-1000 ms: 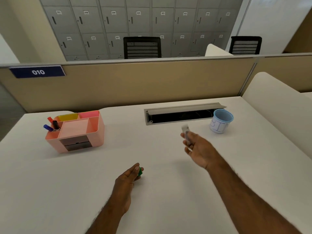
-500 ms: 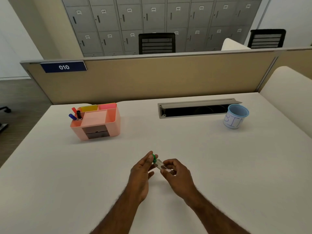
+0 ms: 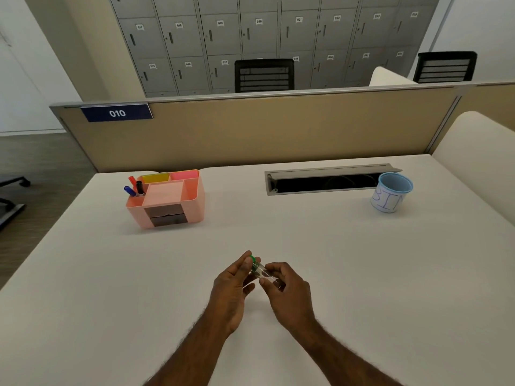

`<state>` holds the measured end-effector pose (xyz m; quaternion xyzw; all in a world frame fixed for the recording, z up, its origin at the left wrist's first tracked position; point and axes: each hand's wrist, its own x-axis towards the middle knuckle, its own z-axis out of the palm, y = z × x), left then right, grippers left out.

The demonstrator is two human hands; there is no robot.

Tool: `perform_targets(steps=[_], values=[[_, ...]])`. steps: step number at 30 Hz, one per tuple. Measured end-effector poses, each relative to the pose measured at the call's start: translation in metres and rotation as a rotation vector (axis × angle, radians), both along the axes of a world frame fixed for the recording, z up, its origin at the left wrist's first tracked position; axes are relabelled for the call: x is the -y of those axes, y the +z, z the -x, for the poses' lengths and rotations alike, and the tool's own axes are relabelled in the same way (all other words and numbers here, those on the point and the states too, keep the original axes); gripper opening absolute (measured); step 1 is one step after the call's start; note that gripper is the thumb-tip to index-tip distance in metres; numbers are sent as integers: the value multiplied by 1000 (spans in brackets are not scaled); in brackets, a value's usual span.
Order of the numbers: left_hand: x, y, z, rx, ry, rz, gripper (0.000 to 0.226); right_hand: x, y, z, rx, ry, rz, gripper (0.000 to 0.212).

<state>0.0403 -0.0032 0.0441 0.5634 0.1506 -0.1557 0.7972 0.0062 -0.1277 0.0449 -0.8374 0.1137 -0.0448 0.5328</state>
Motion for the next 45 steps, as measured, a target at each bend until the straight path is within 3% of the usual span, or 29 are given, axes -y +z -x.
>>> perform_targets(steps=[11,18,25,33,38,41,45], values=[[-10,15,-6,55,-59,48,39,0,25,0,-161,-16,-526,14],[-8,19,-5,70,-73,77,38,3,32,0,-219,38,-754,18],[-10,24,-6,126,-74,109,30,-1,41,-2,-228,52,-826,23],[-17,32,-13,182,-119,184,29,-2,57,-9,-454,94,-1354,32],[-23,36,-14,207,-146,253,28,-5,57,-14,-505,175,-1523,29],[-29,40,-18,239,-163,185,27,-7,52,-16,-500,246,-1485,31],[-41,40,-22,260,-207,57,29,-10,51,-31,-433,352,-1098,37]])
